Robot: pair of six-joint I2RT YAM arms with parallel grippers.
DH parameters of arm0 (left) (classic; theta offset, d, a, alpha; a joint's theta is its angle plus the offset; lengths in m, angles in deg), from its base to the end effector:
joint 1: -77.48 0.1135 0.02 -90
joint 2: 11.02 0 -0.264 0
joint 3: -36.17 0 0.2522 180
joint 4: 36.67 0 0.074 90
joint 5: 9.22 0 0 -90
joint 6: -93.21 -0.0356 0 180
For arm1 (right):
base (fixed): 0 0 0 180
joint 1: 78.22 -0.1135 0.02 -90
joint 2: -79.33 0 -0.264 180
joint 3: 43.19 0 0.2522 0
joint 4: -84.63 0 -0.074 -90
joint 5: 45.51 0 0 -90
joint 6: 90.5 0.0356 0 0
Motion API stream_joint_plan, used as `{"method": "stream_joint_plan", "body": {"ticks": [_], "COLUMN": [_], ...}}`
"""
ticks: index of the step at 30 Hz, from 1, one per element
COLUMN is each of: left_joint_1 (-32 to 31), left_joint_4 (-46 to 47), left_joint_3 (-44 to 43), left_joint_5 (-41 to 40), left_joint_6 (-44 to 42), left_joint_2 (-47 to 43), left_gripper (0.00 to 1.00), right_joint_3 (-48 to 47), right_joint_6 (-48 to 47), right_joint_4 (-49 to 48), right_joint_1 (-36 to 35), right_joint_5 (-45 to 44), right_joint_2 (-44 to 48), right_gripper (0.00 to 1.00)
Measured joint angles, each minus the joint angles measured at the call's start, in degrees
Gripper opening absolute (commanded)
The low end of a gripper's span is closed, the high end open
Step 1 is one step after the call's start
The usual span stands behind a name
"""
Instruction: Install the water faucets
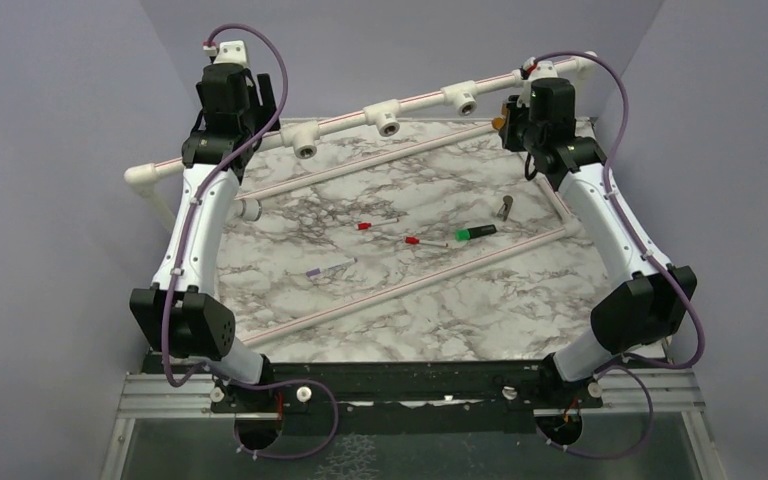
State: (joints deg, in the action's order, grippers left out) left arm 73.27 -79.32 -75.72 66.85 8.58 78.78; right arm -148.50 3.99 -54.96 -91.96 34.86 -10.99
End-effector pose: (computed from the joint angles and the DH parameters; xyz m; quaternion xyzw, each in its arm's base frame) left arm 0.3541 -0.0175 0.4342 -0.0773 0.8151 0.0521 0.5717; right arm 0.3546 0.0806 0.3959 -0.0232 0.8432 0.0143 0.5368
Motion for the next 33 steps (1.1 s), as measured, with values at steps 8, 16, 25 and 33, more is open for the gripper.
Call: {"method": "stream_joint_plan", "body": {"ticks": [8,16,25,33], "left_joint_1": [-3.52,-4.83,-5.29,-5.81], "left_joint_4": [-1.95,-3.06,-3.45,-0.07], "left_joint_3": [4.74,8.55,10.21,13.40], "left_joint_5": [0.48,2.71,3.19,3.17], "left_joint_6": [1.01,3.17,5.88,7.89], "left_joint_2": [-7.19,-12.04,-13.97,-16.85], "left_gripper": [0.75,0.75,0.75,0.78], "right_joint_3": [0.00,2.84,11.37,23.06], "right_joint_6": [0.55,3.93,6.51,10.56], "right_joint_4": [0.09,1.29,2.25,-7.58], "right_joint_1": [0.48,1.68,-2.60,-4.74], "right_joint_5": [0.46,8.96,19.93,28.55], "right_joint_2": [0.26,6.62,17.18,31.12], "right_gripper": [0.01,0.01,0.01,0.01]}}
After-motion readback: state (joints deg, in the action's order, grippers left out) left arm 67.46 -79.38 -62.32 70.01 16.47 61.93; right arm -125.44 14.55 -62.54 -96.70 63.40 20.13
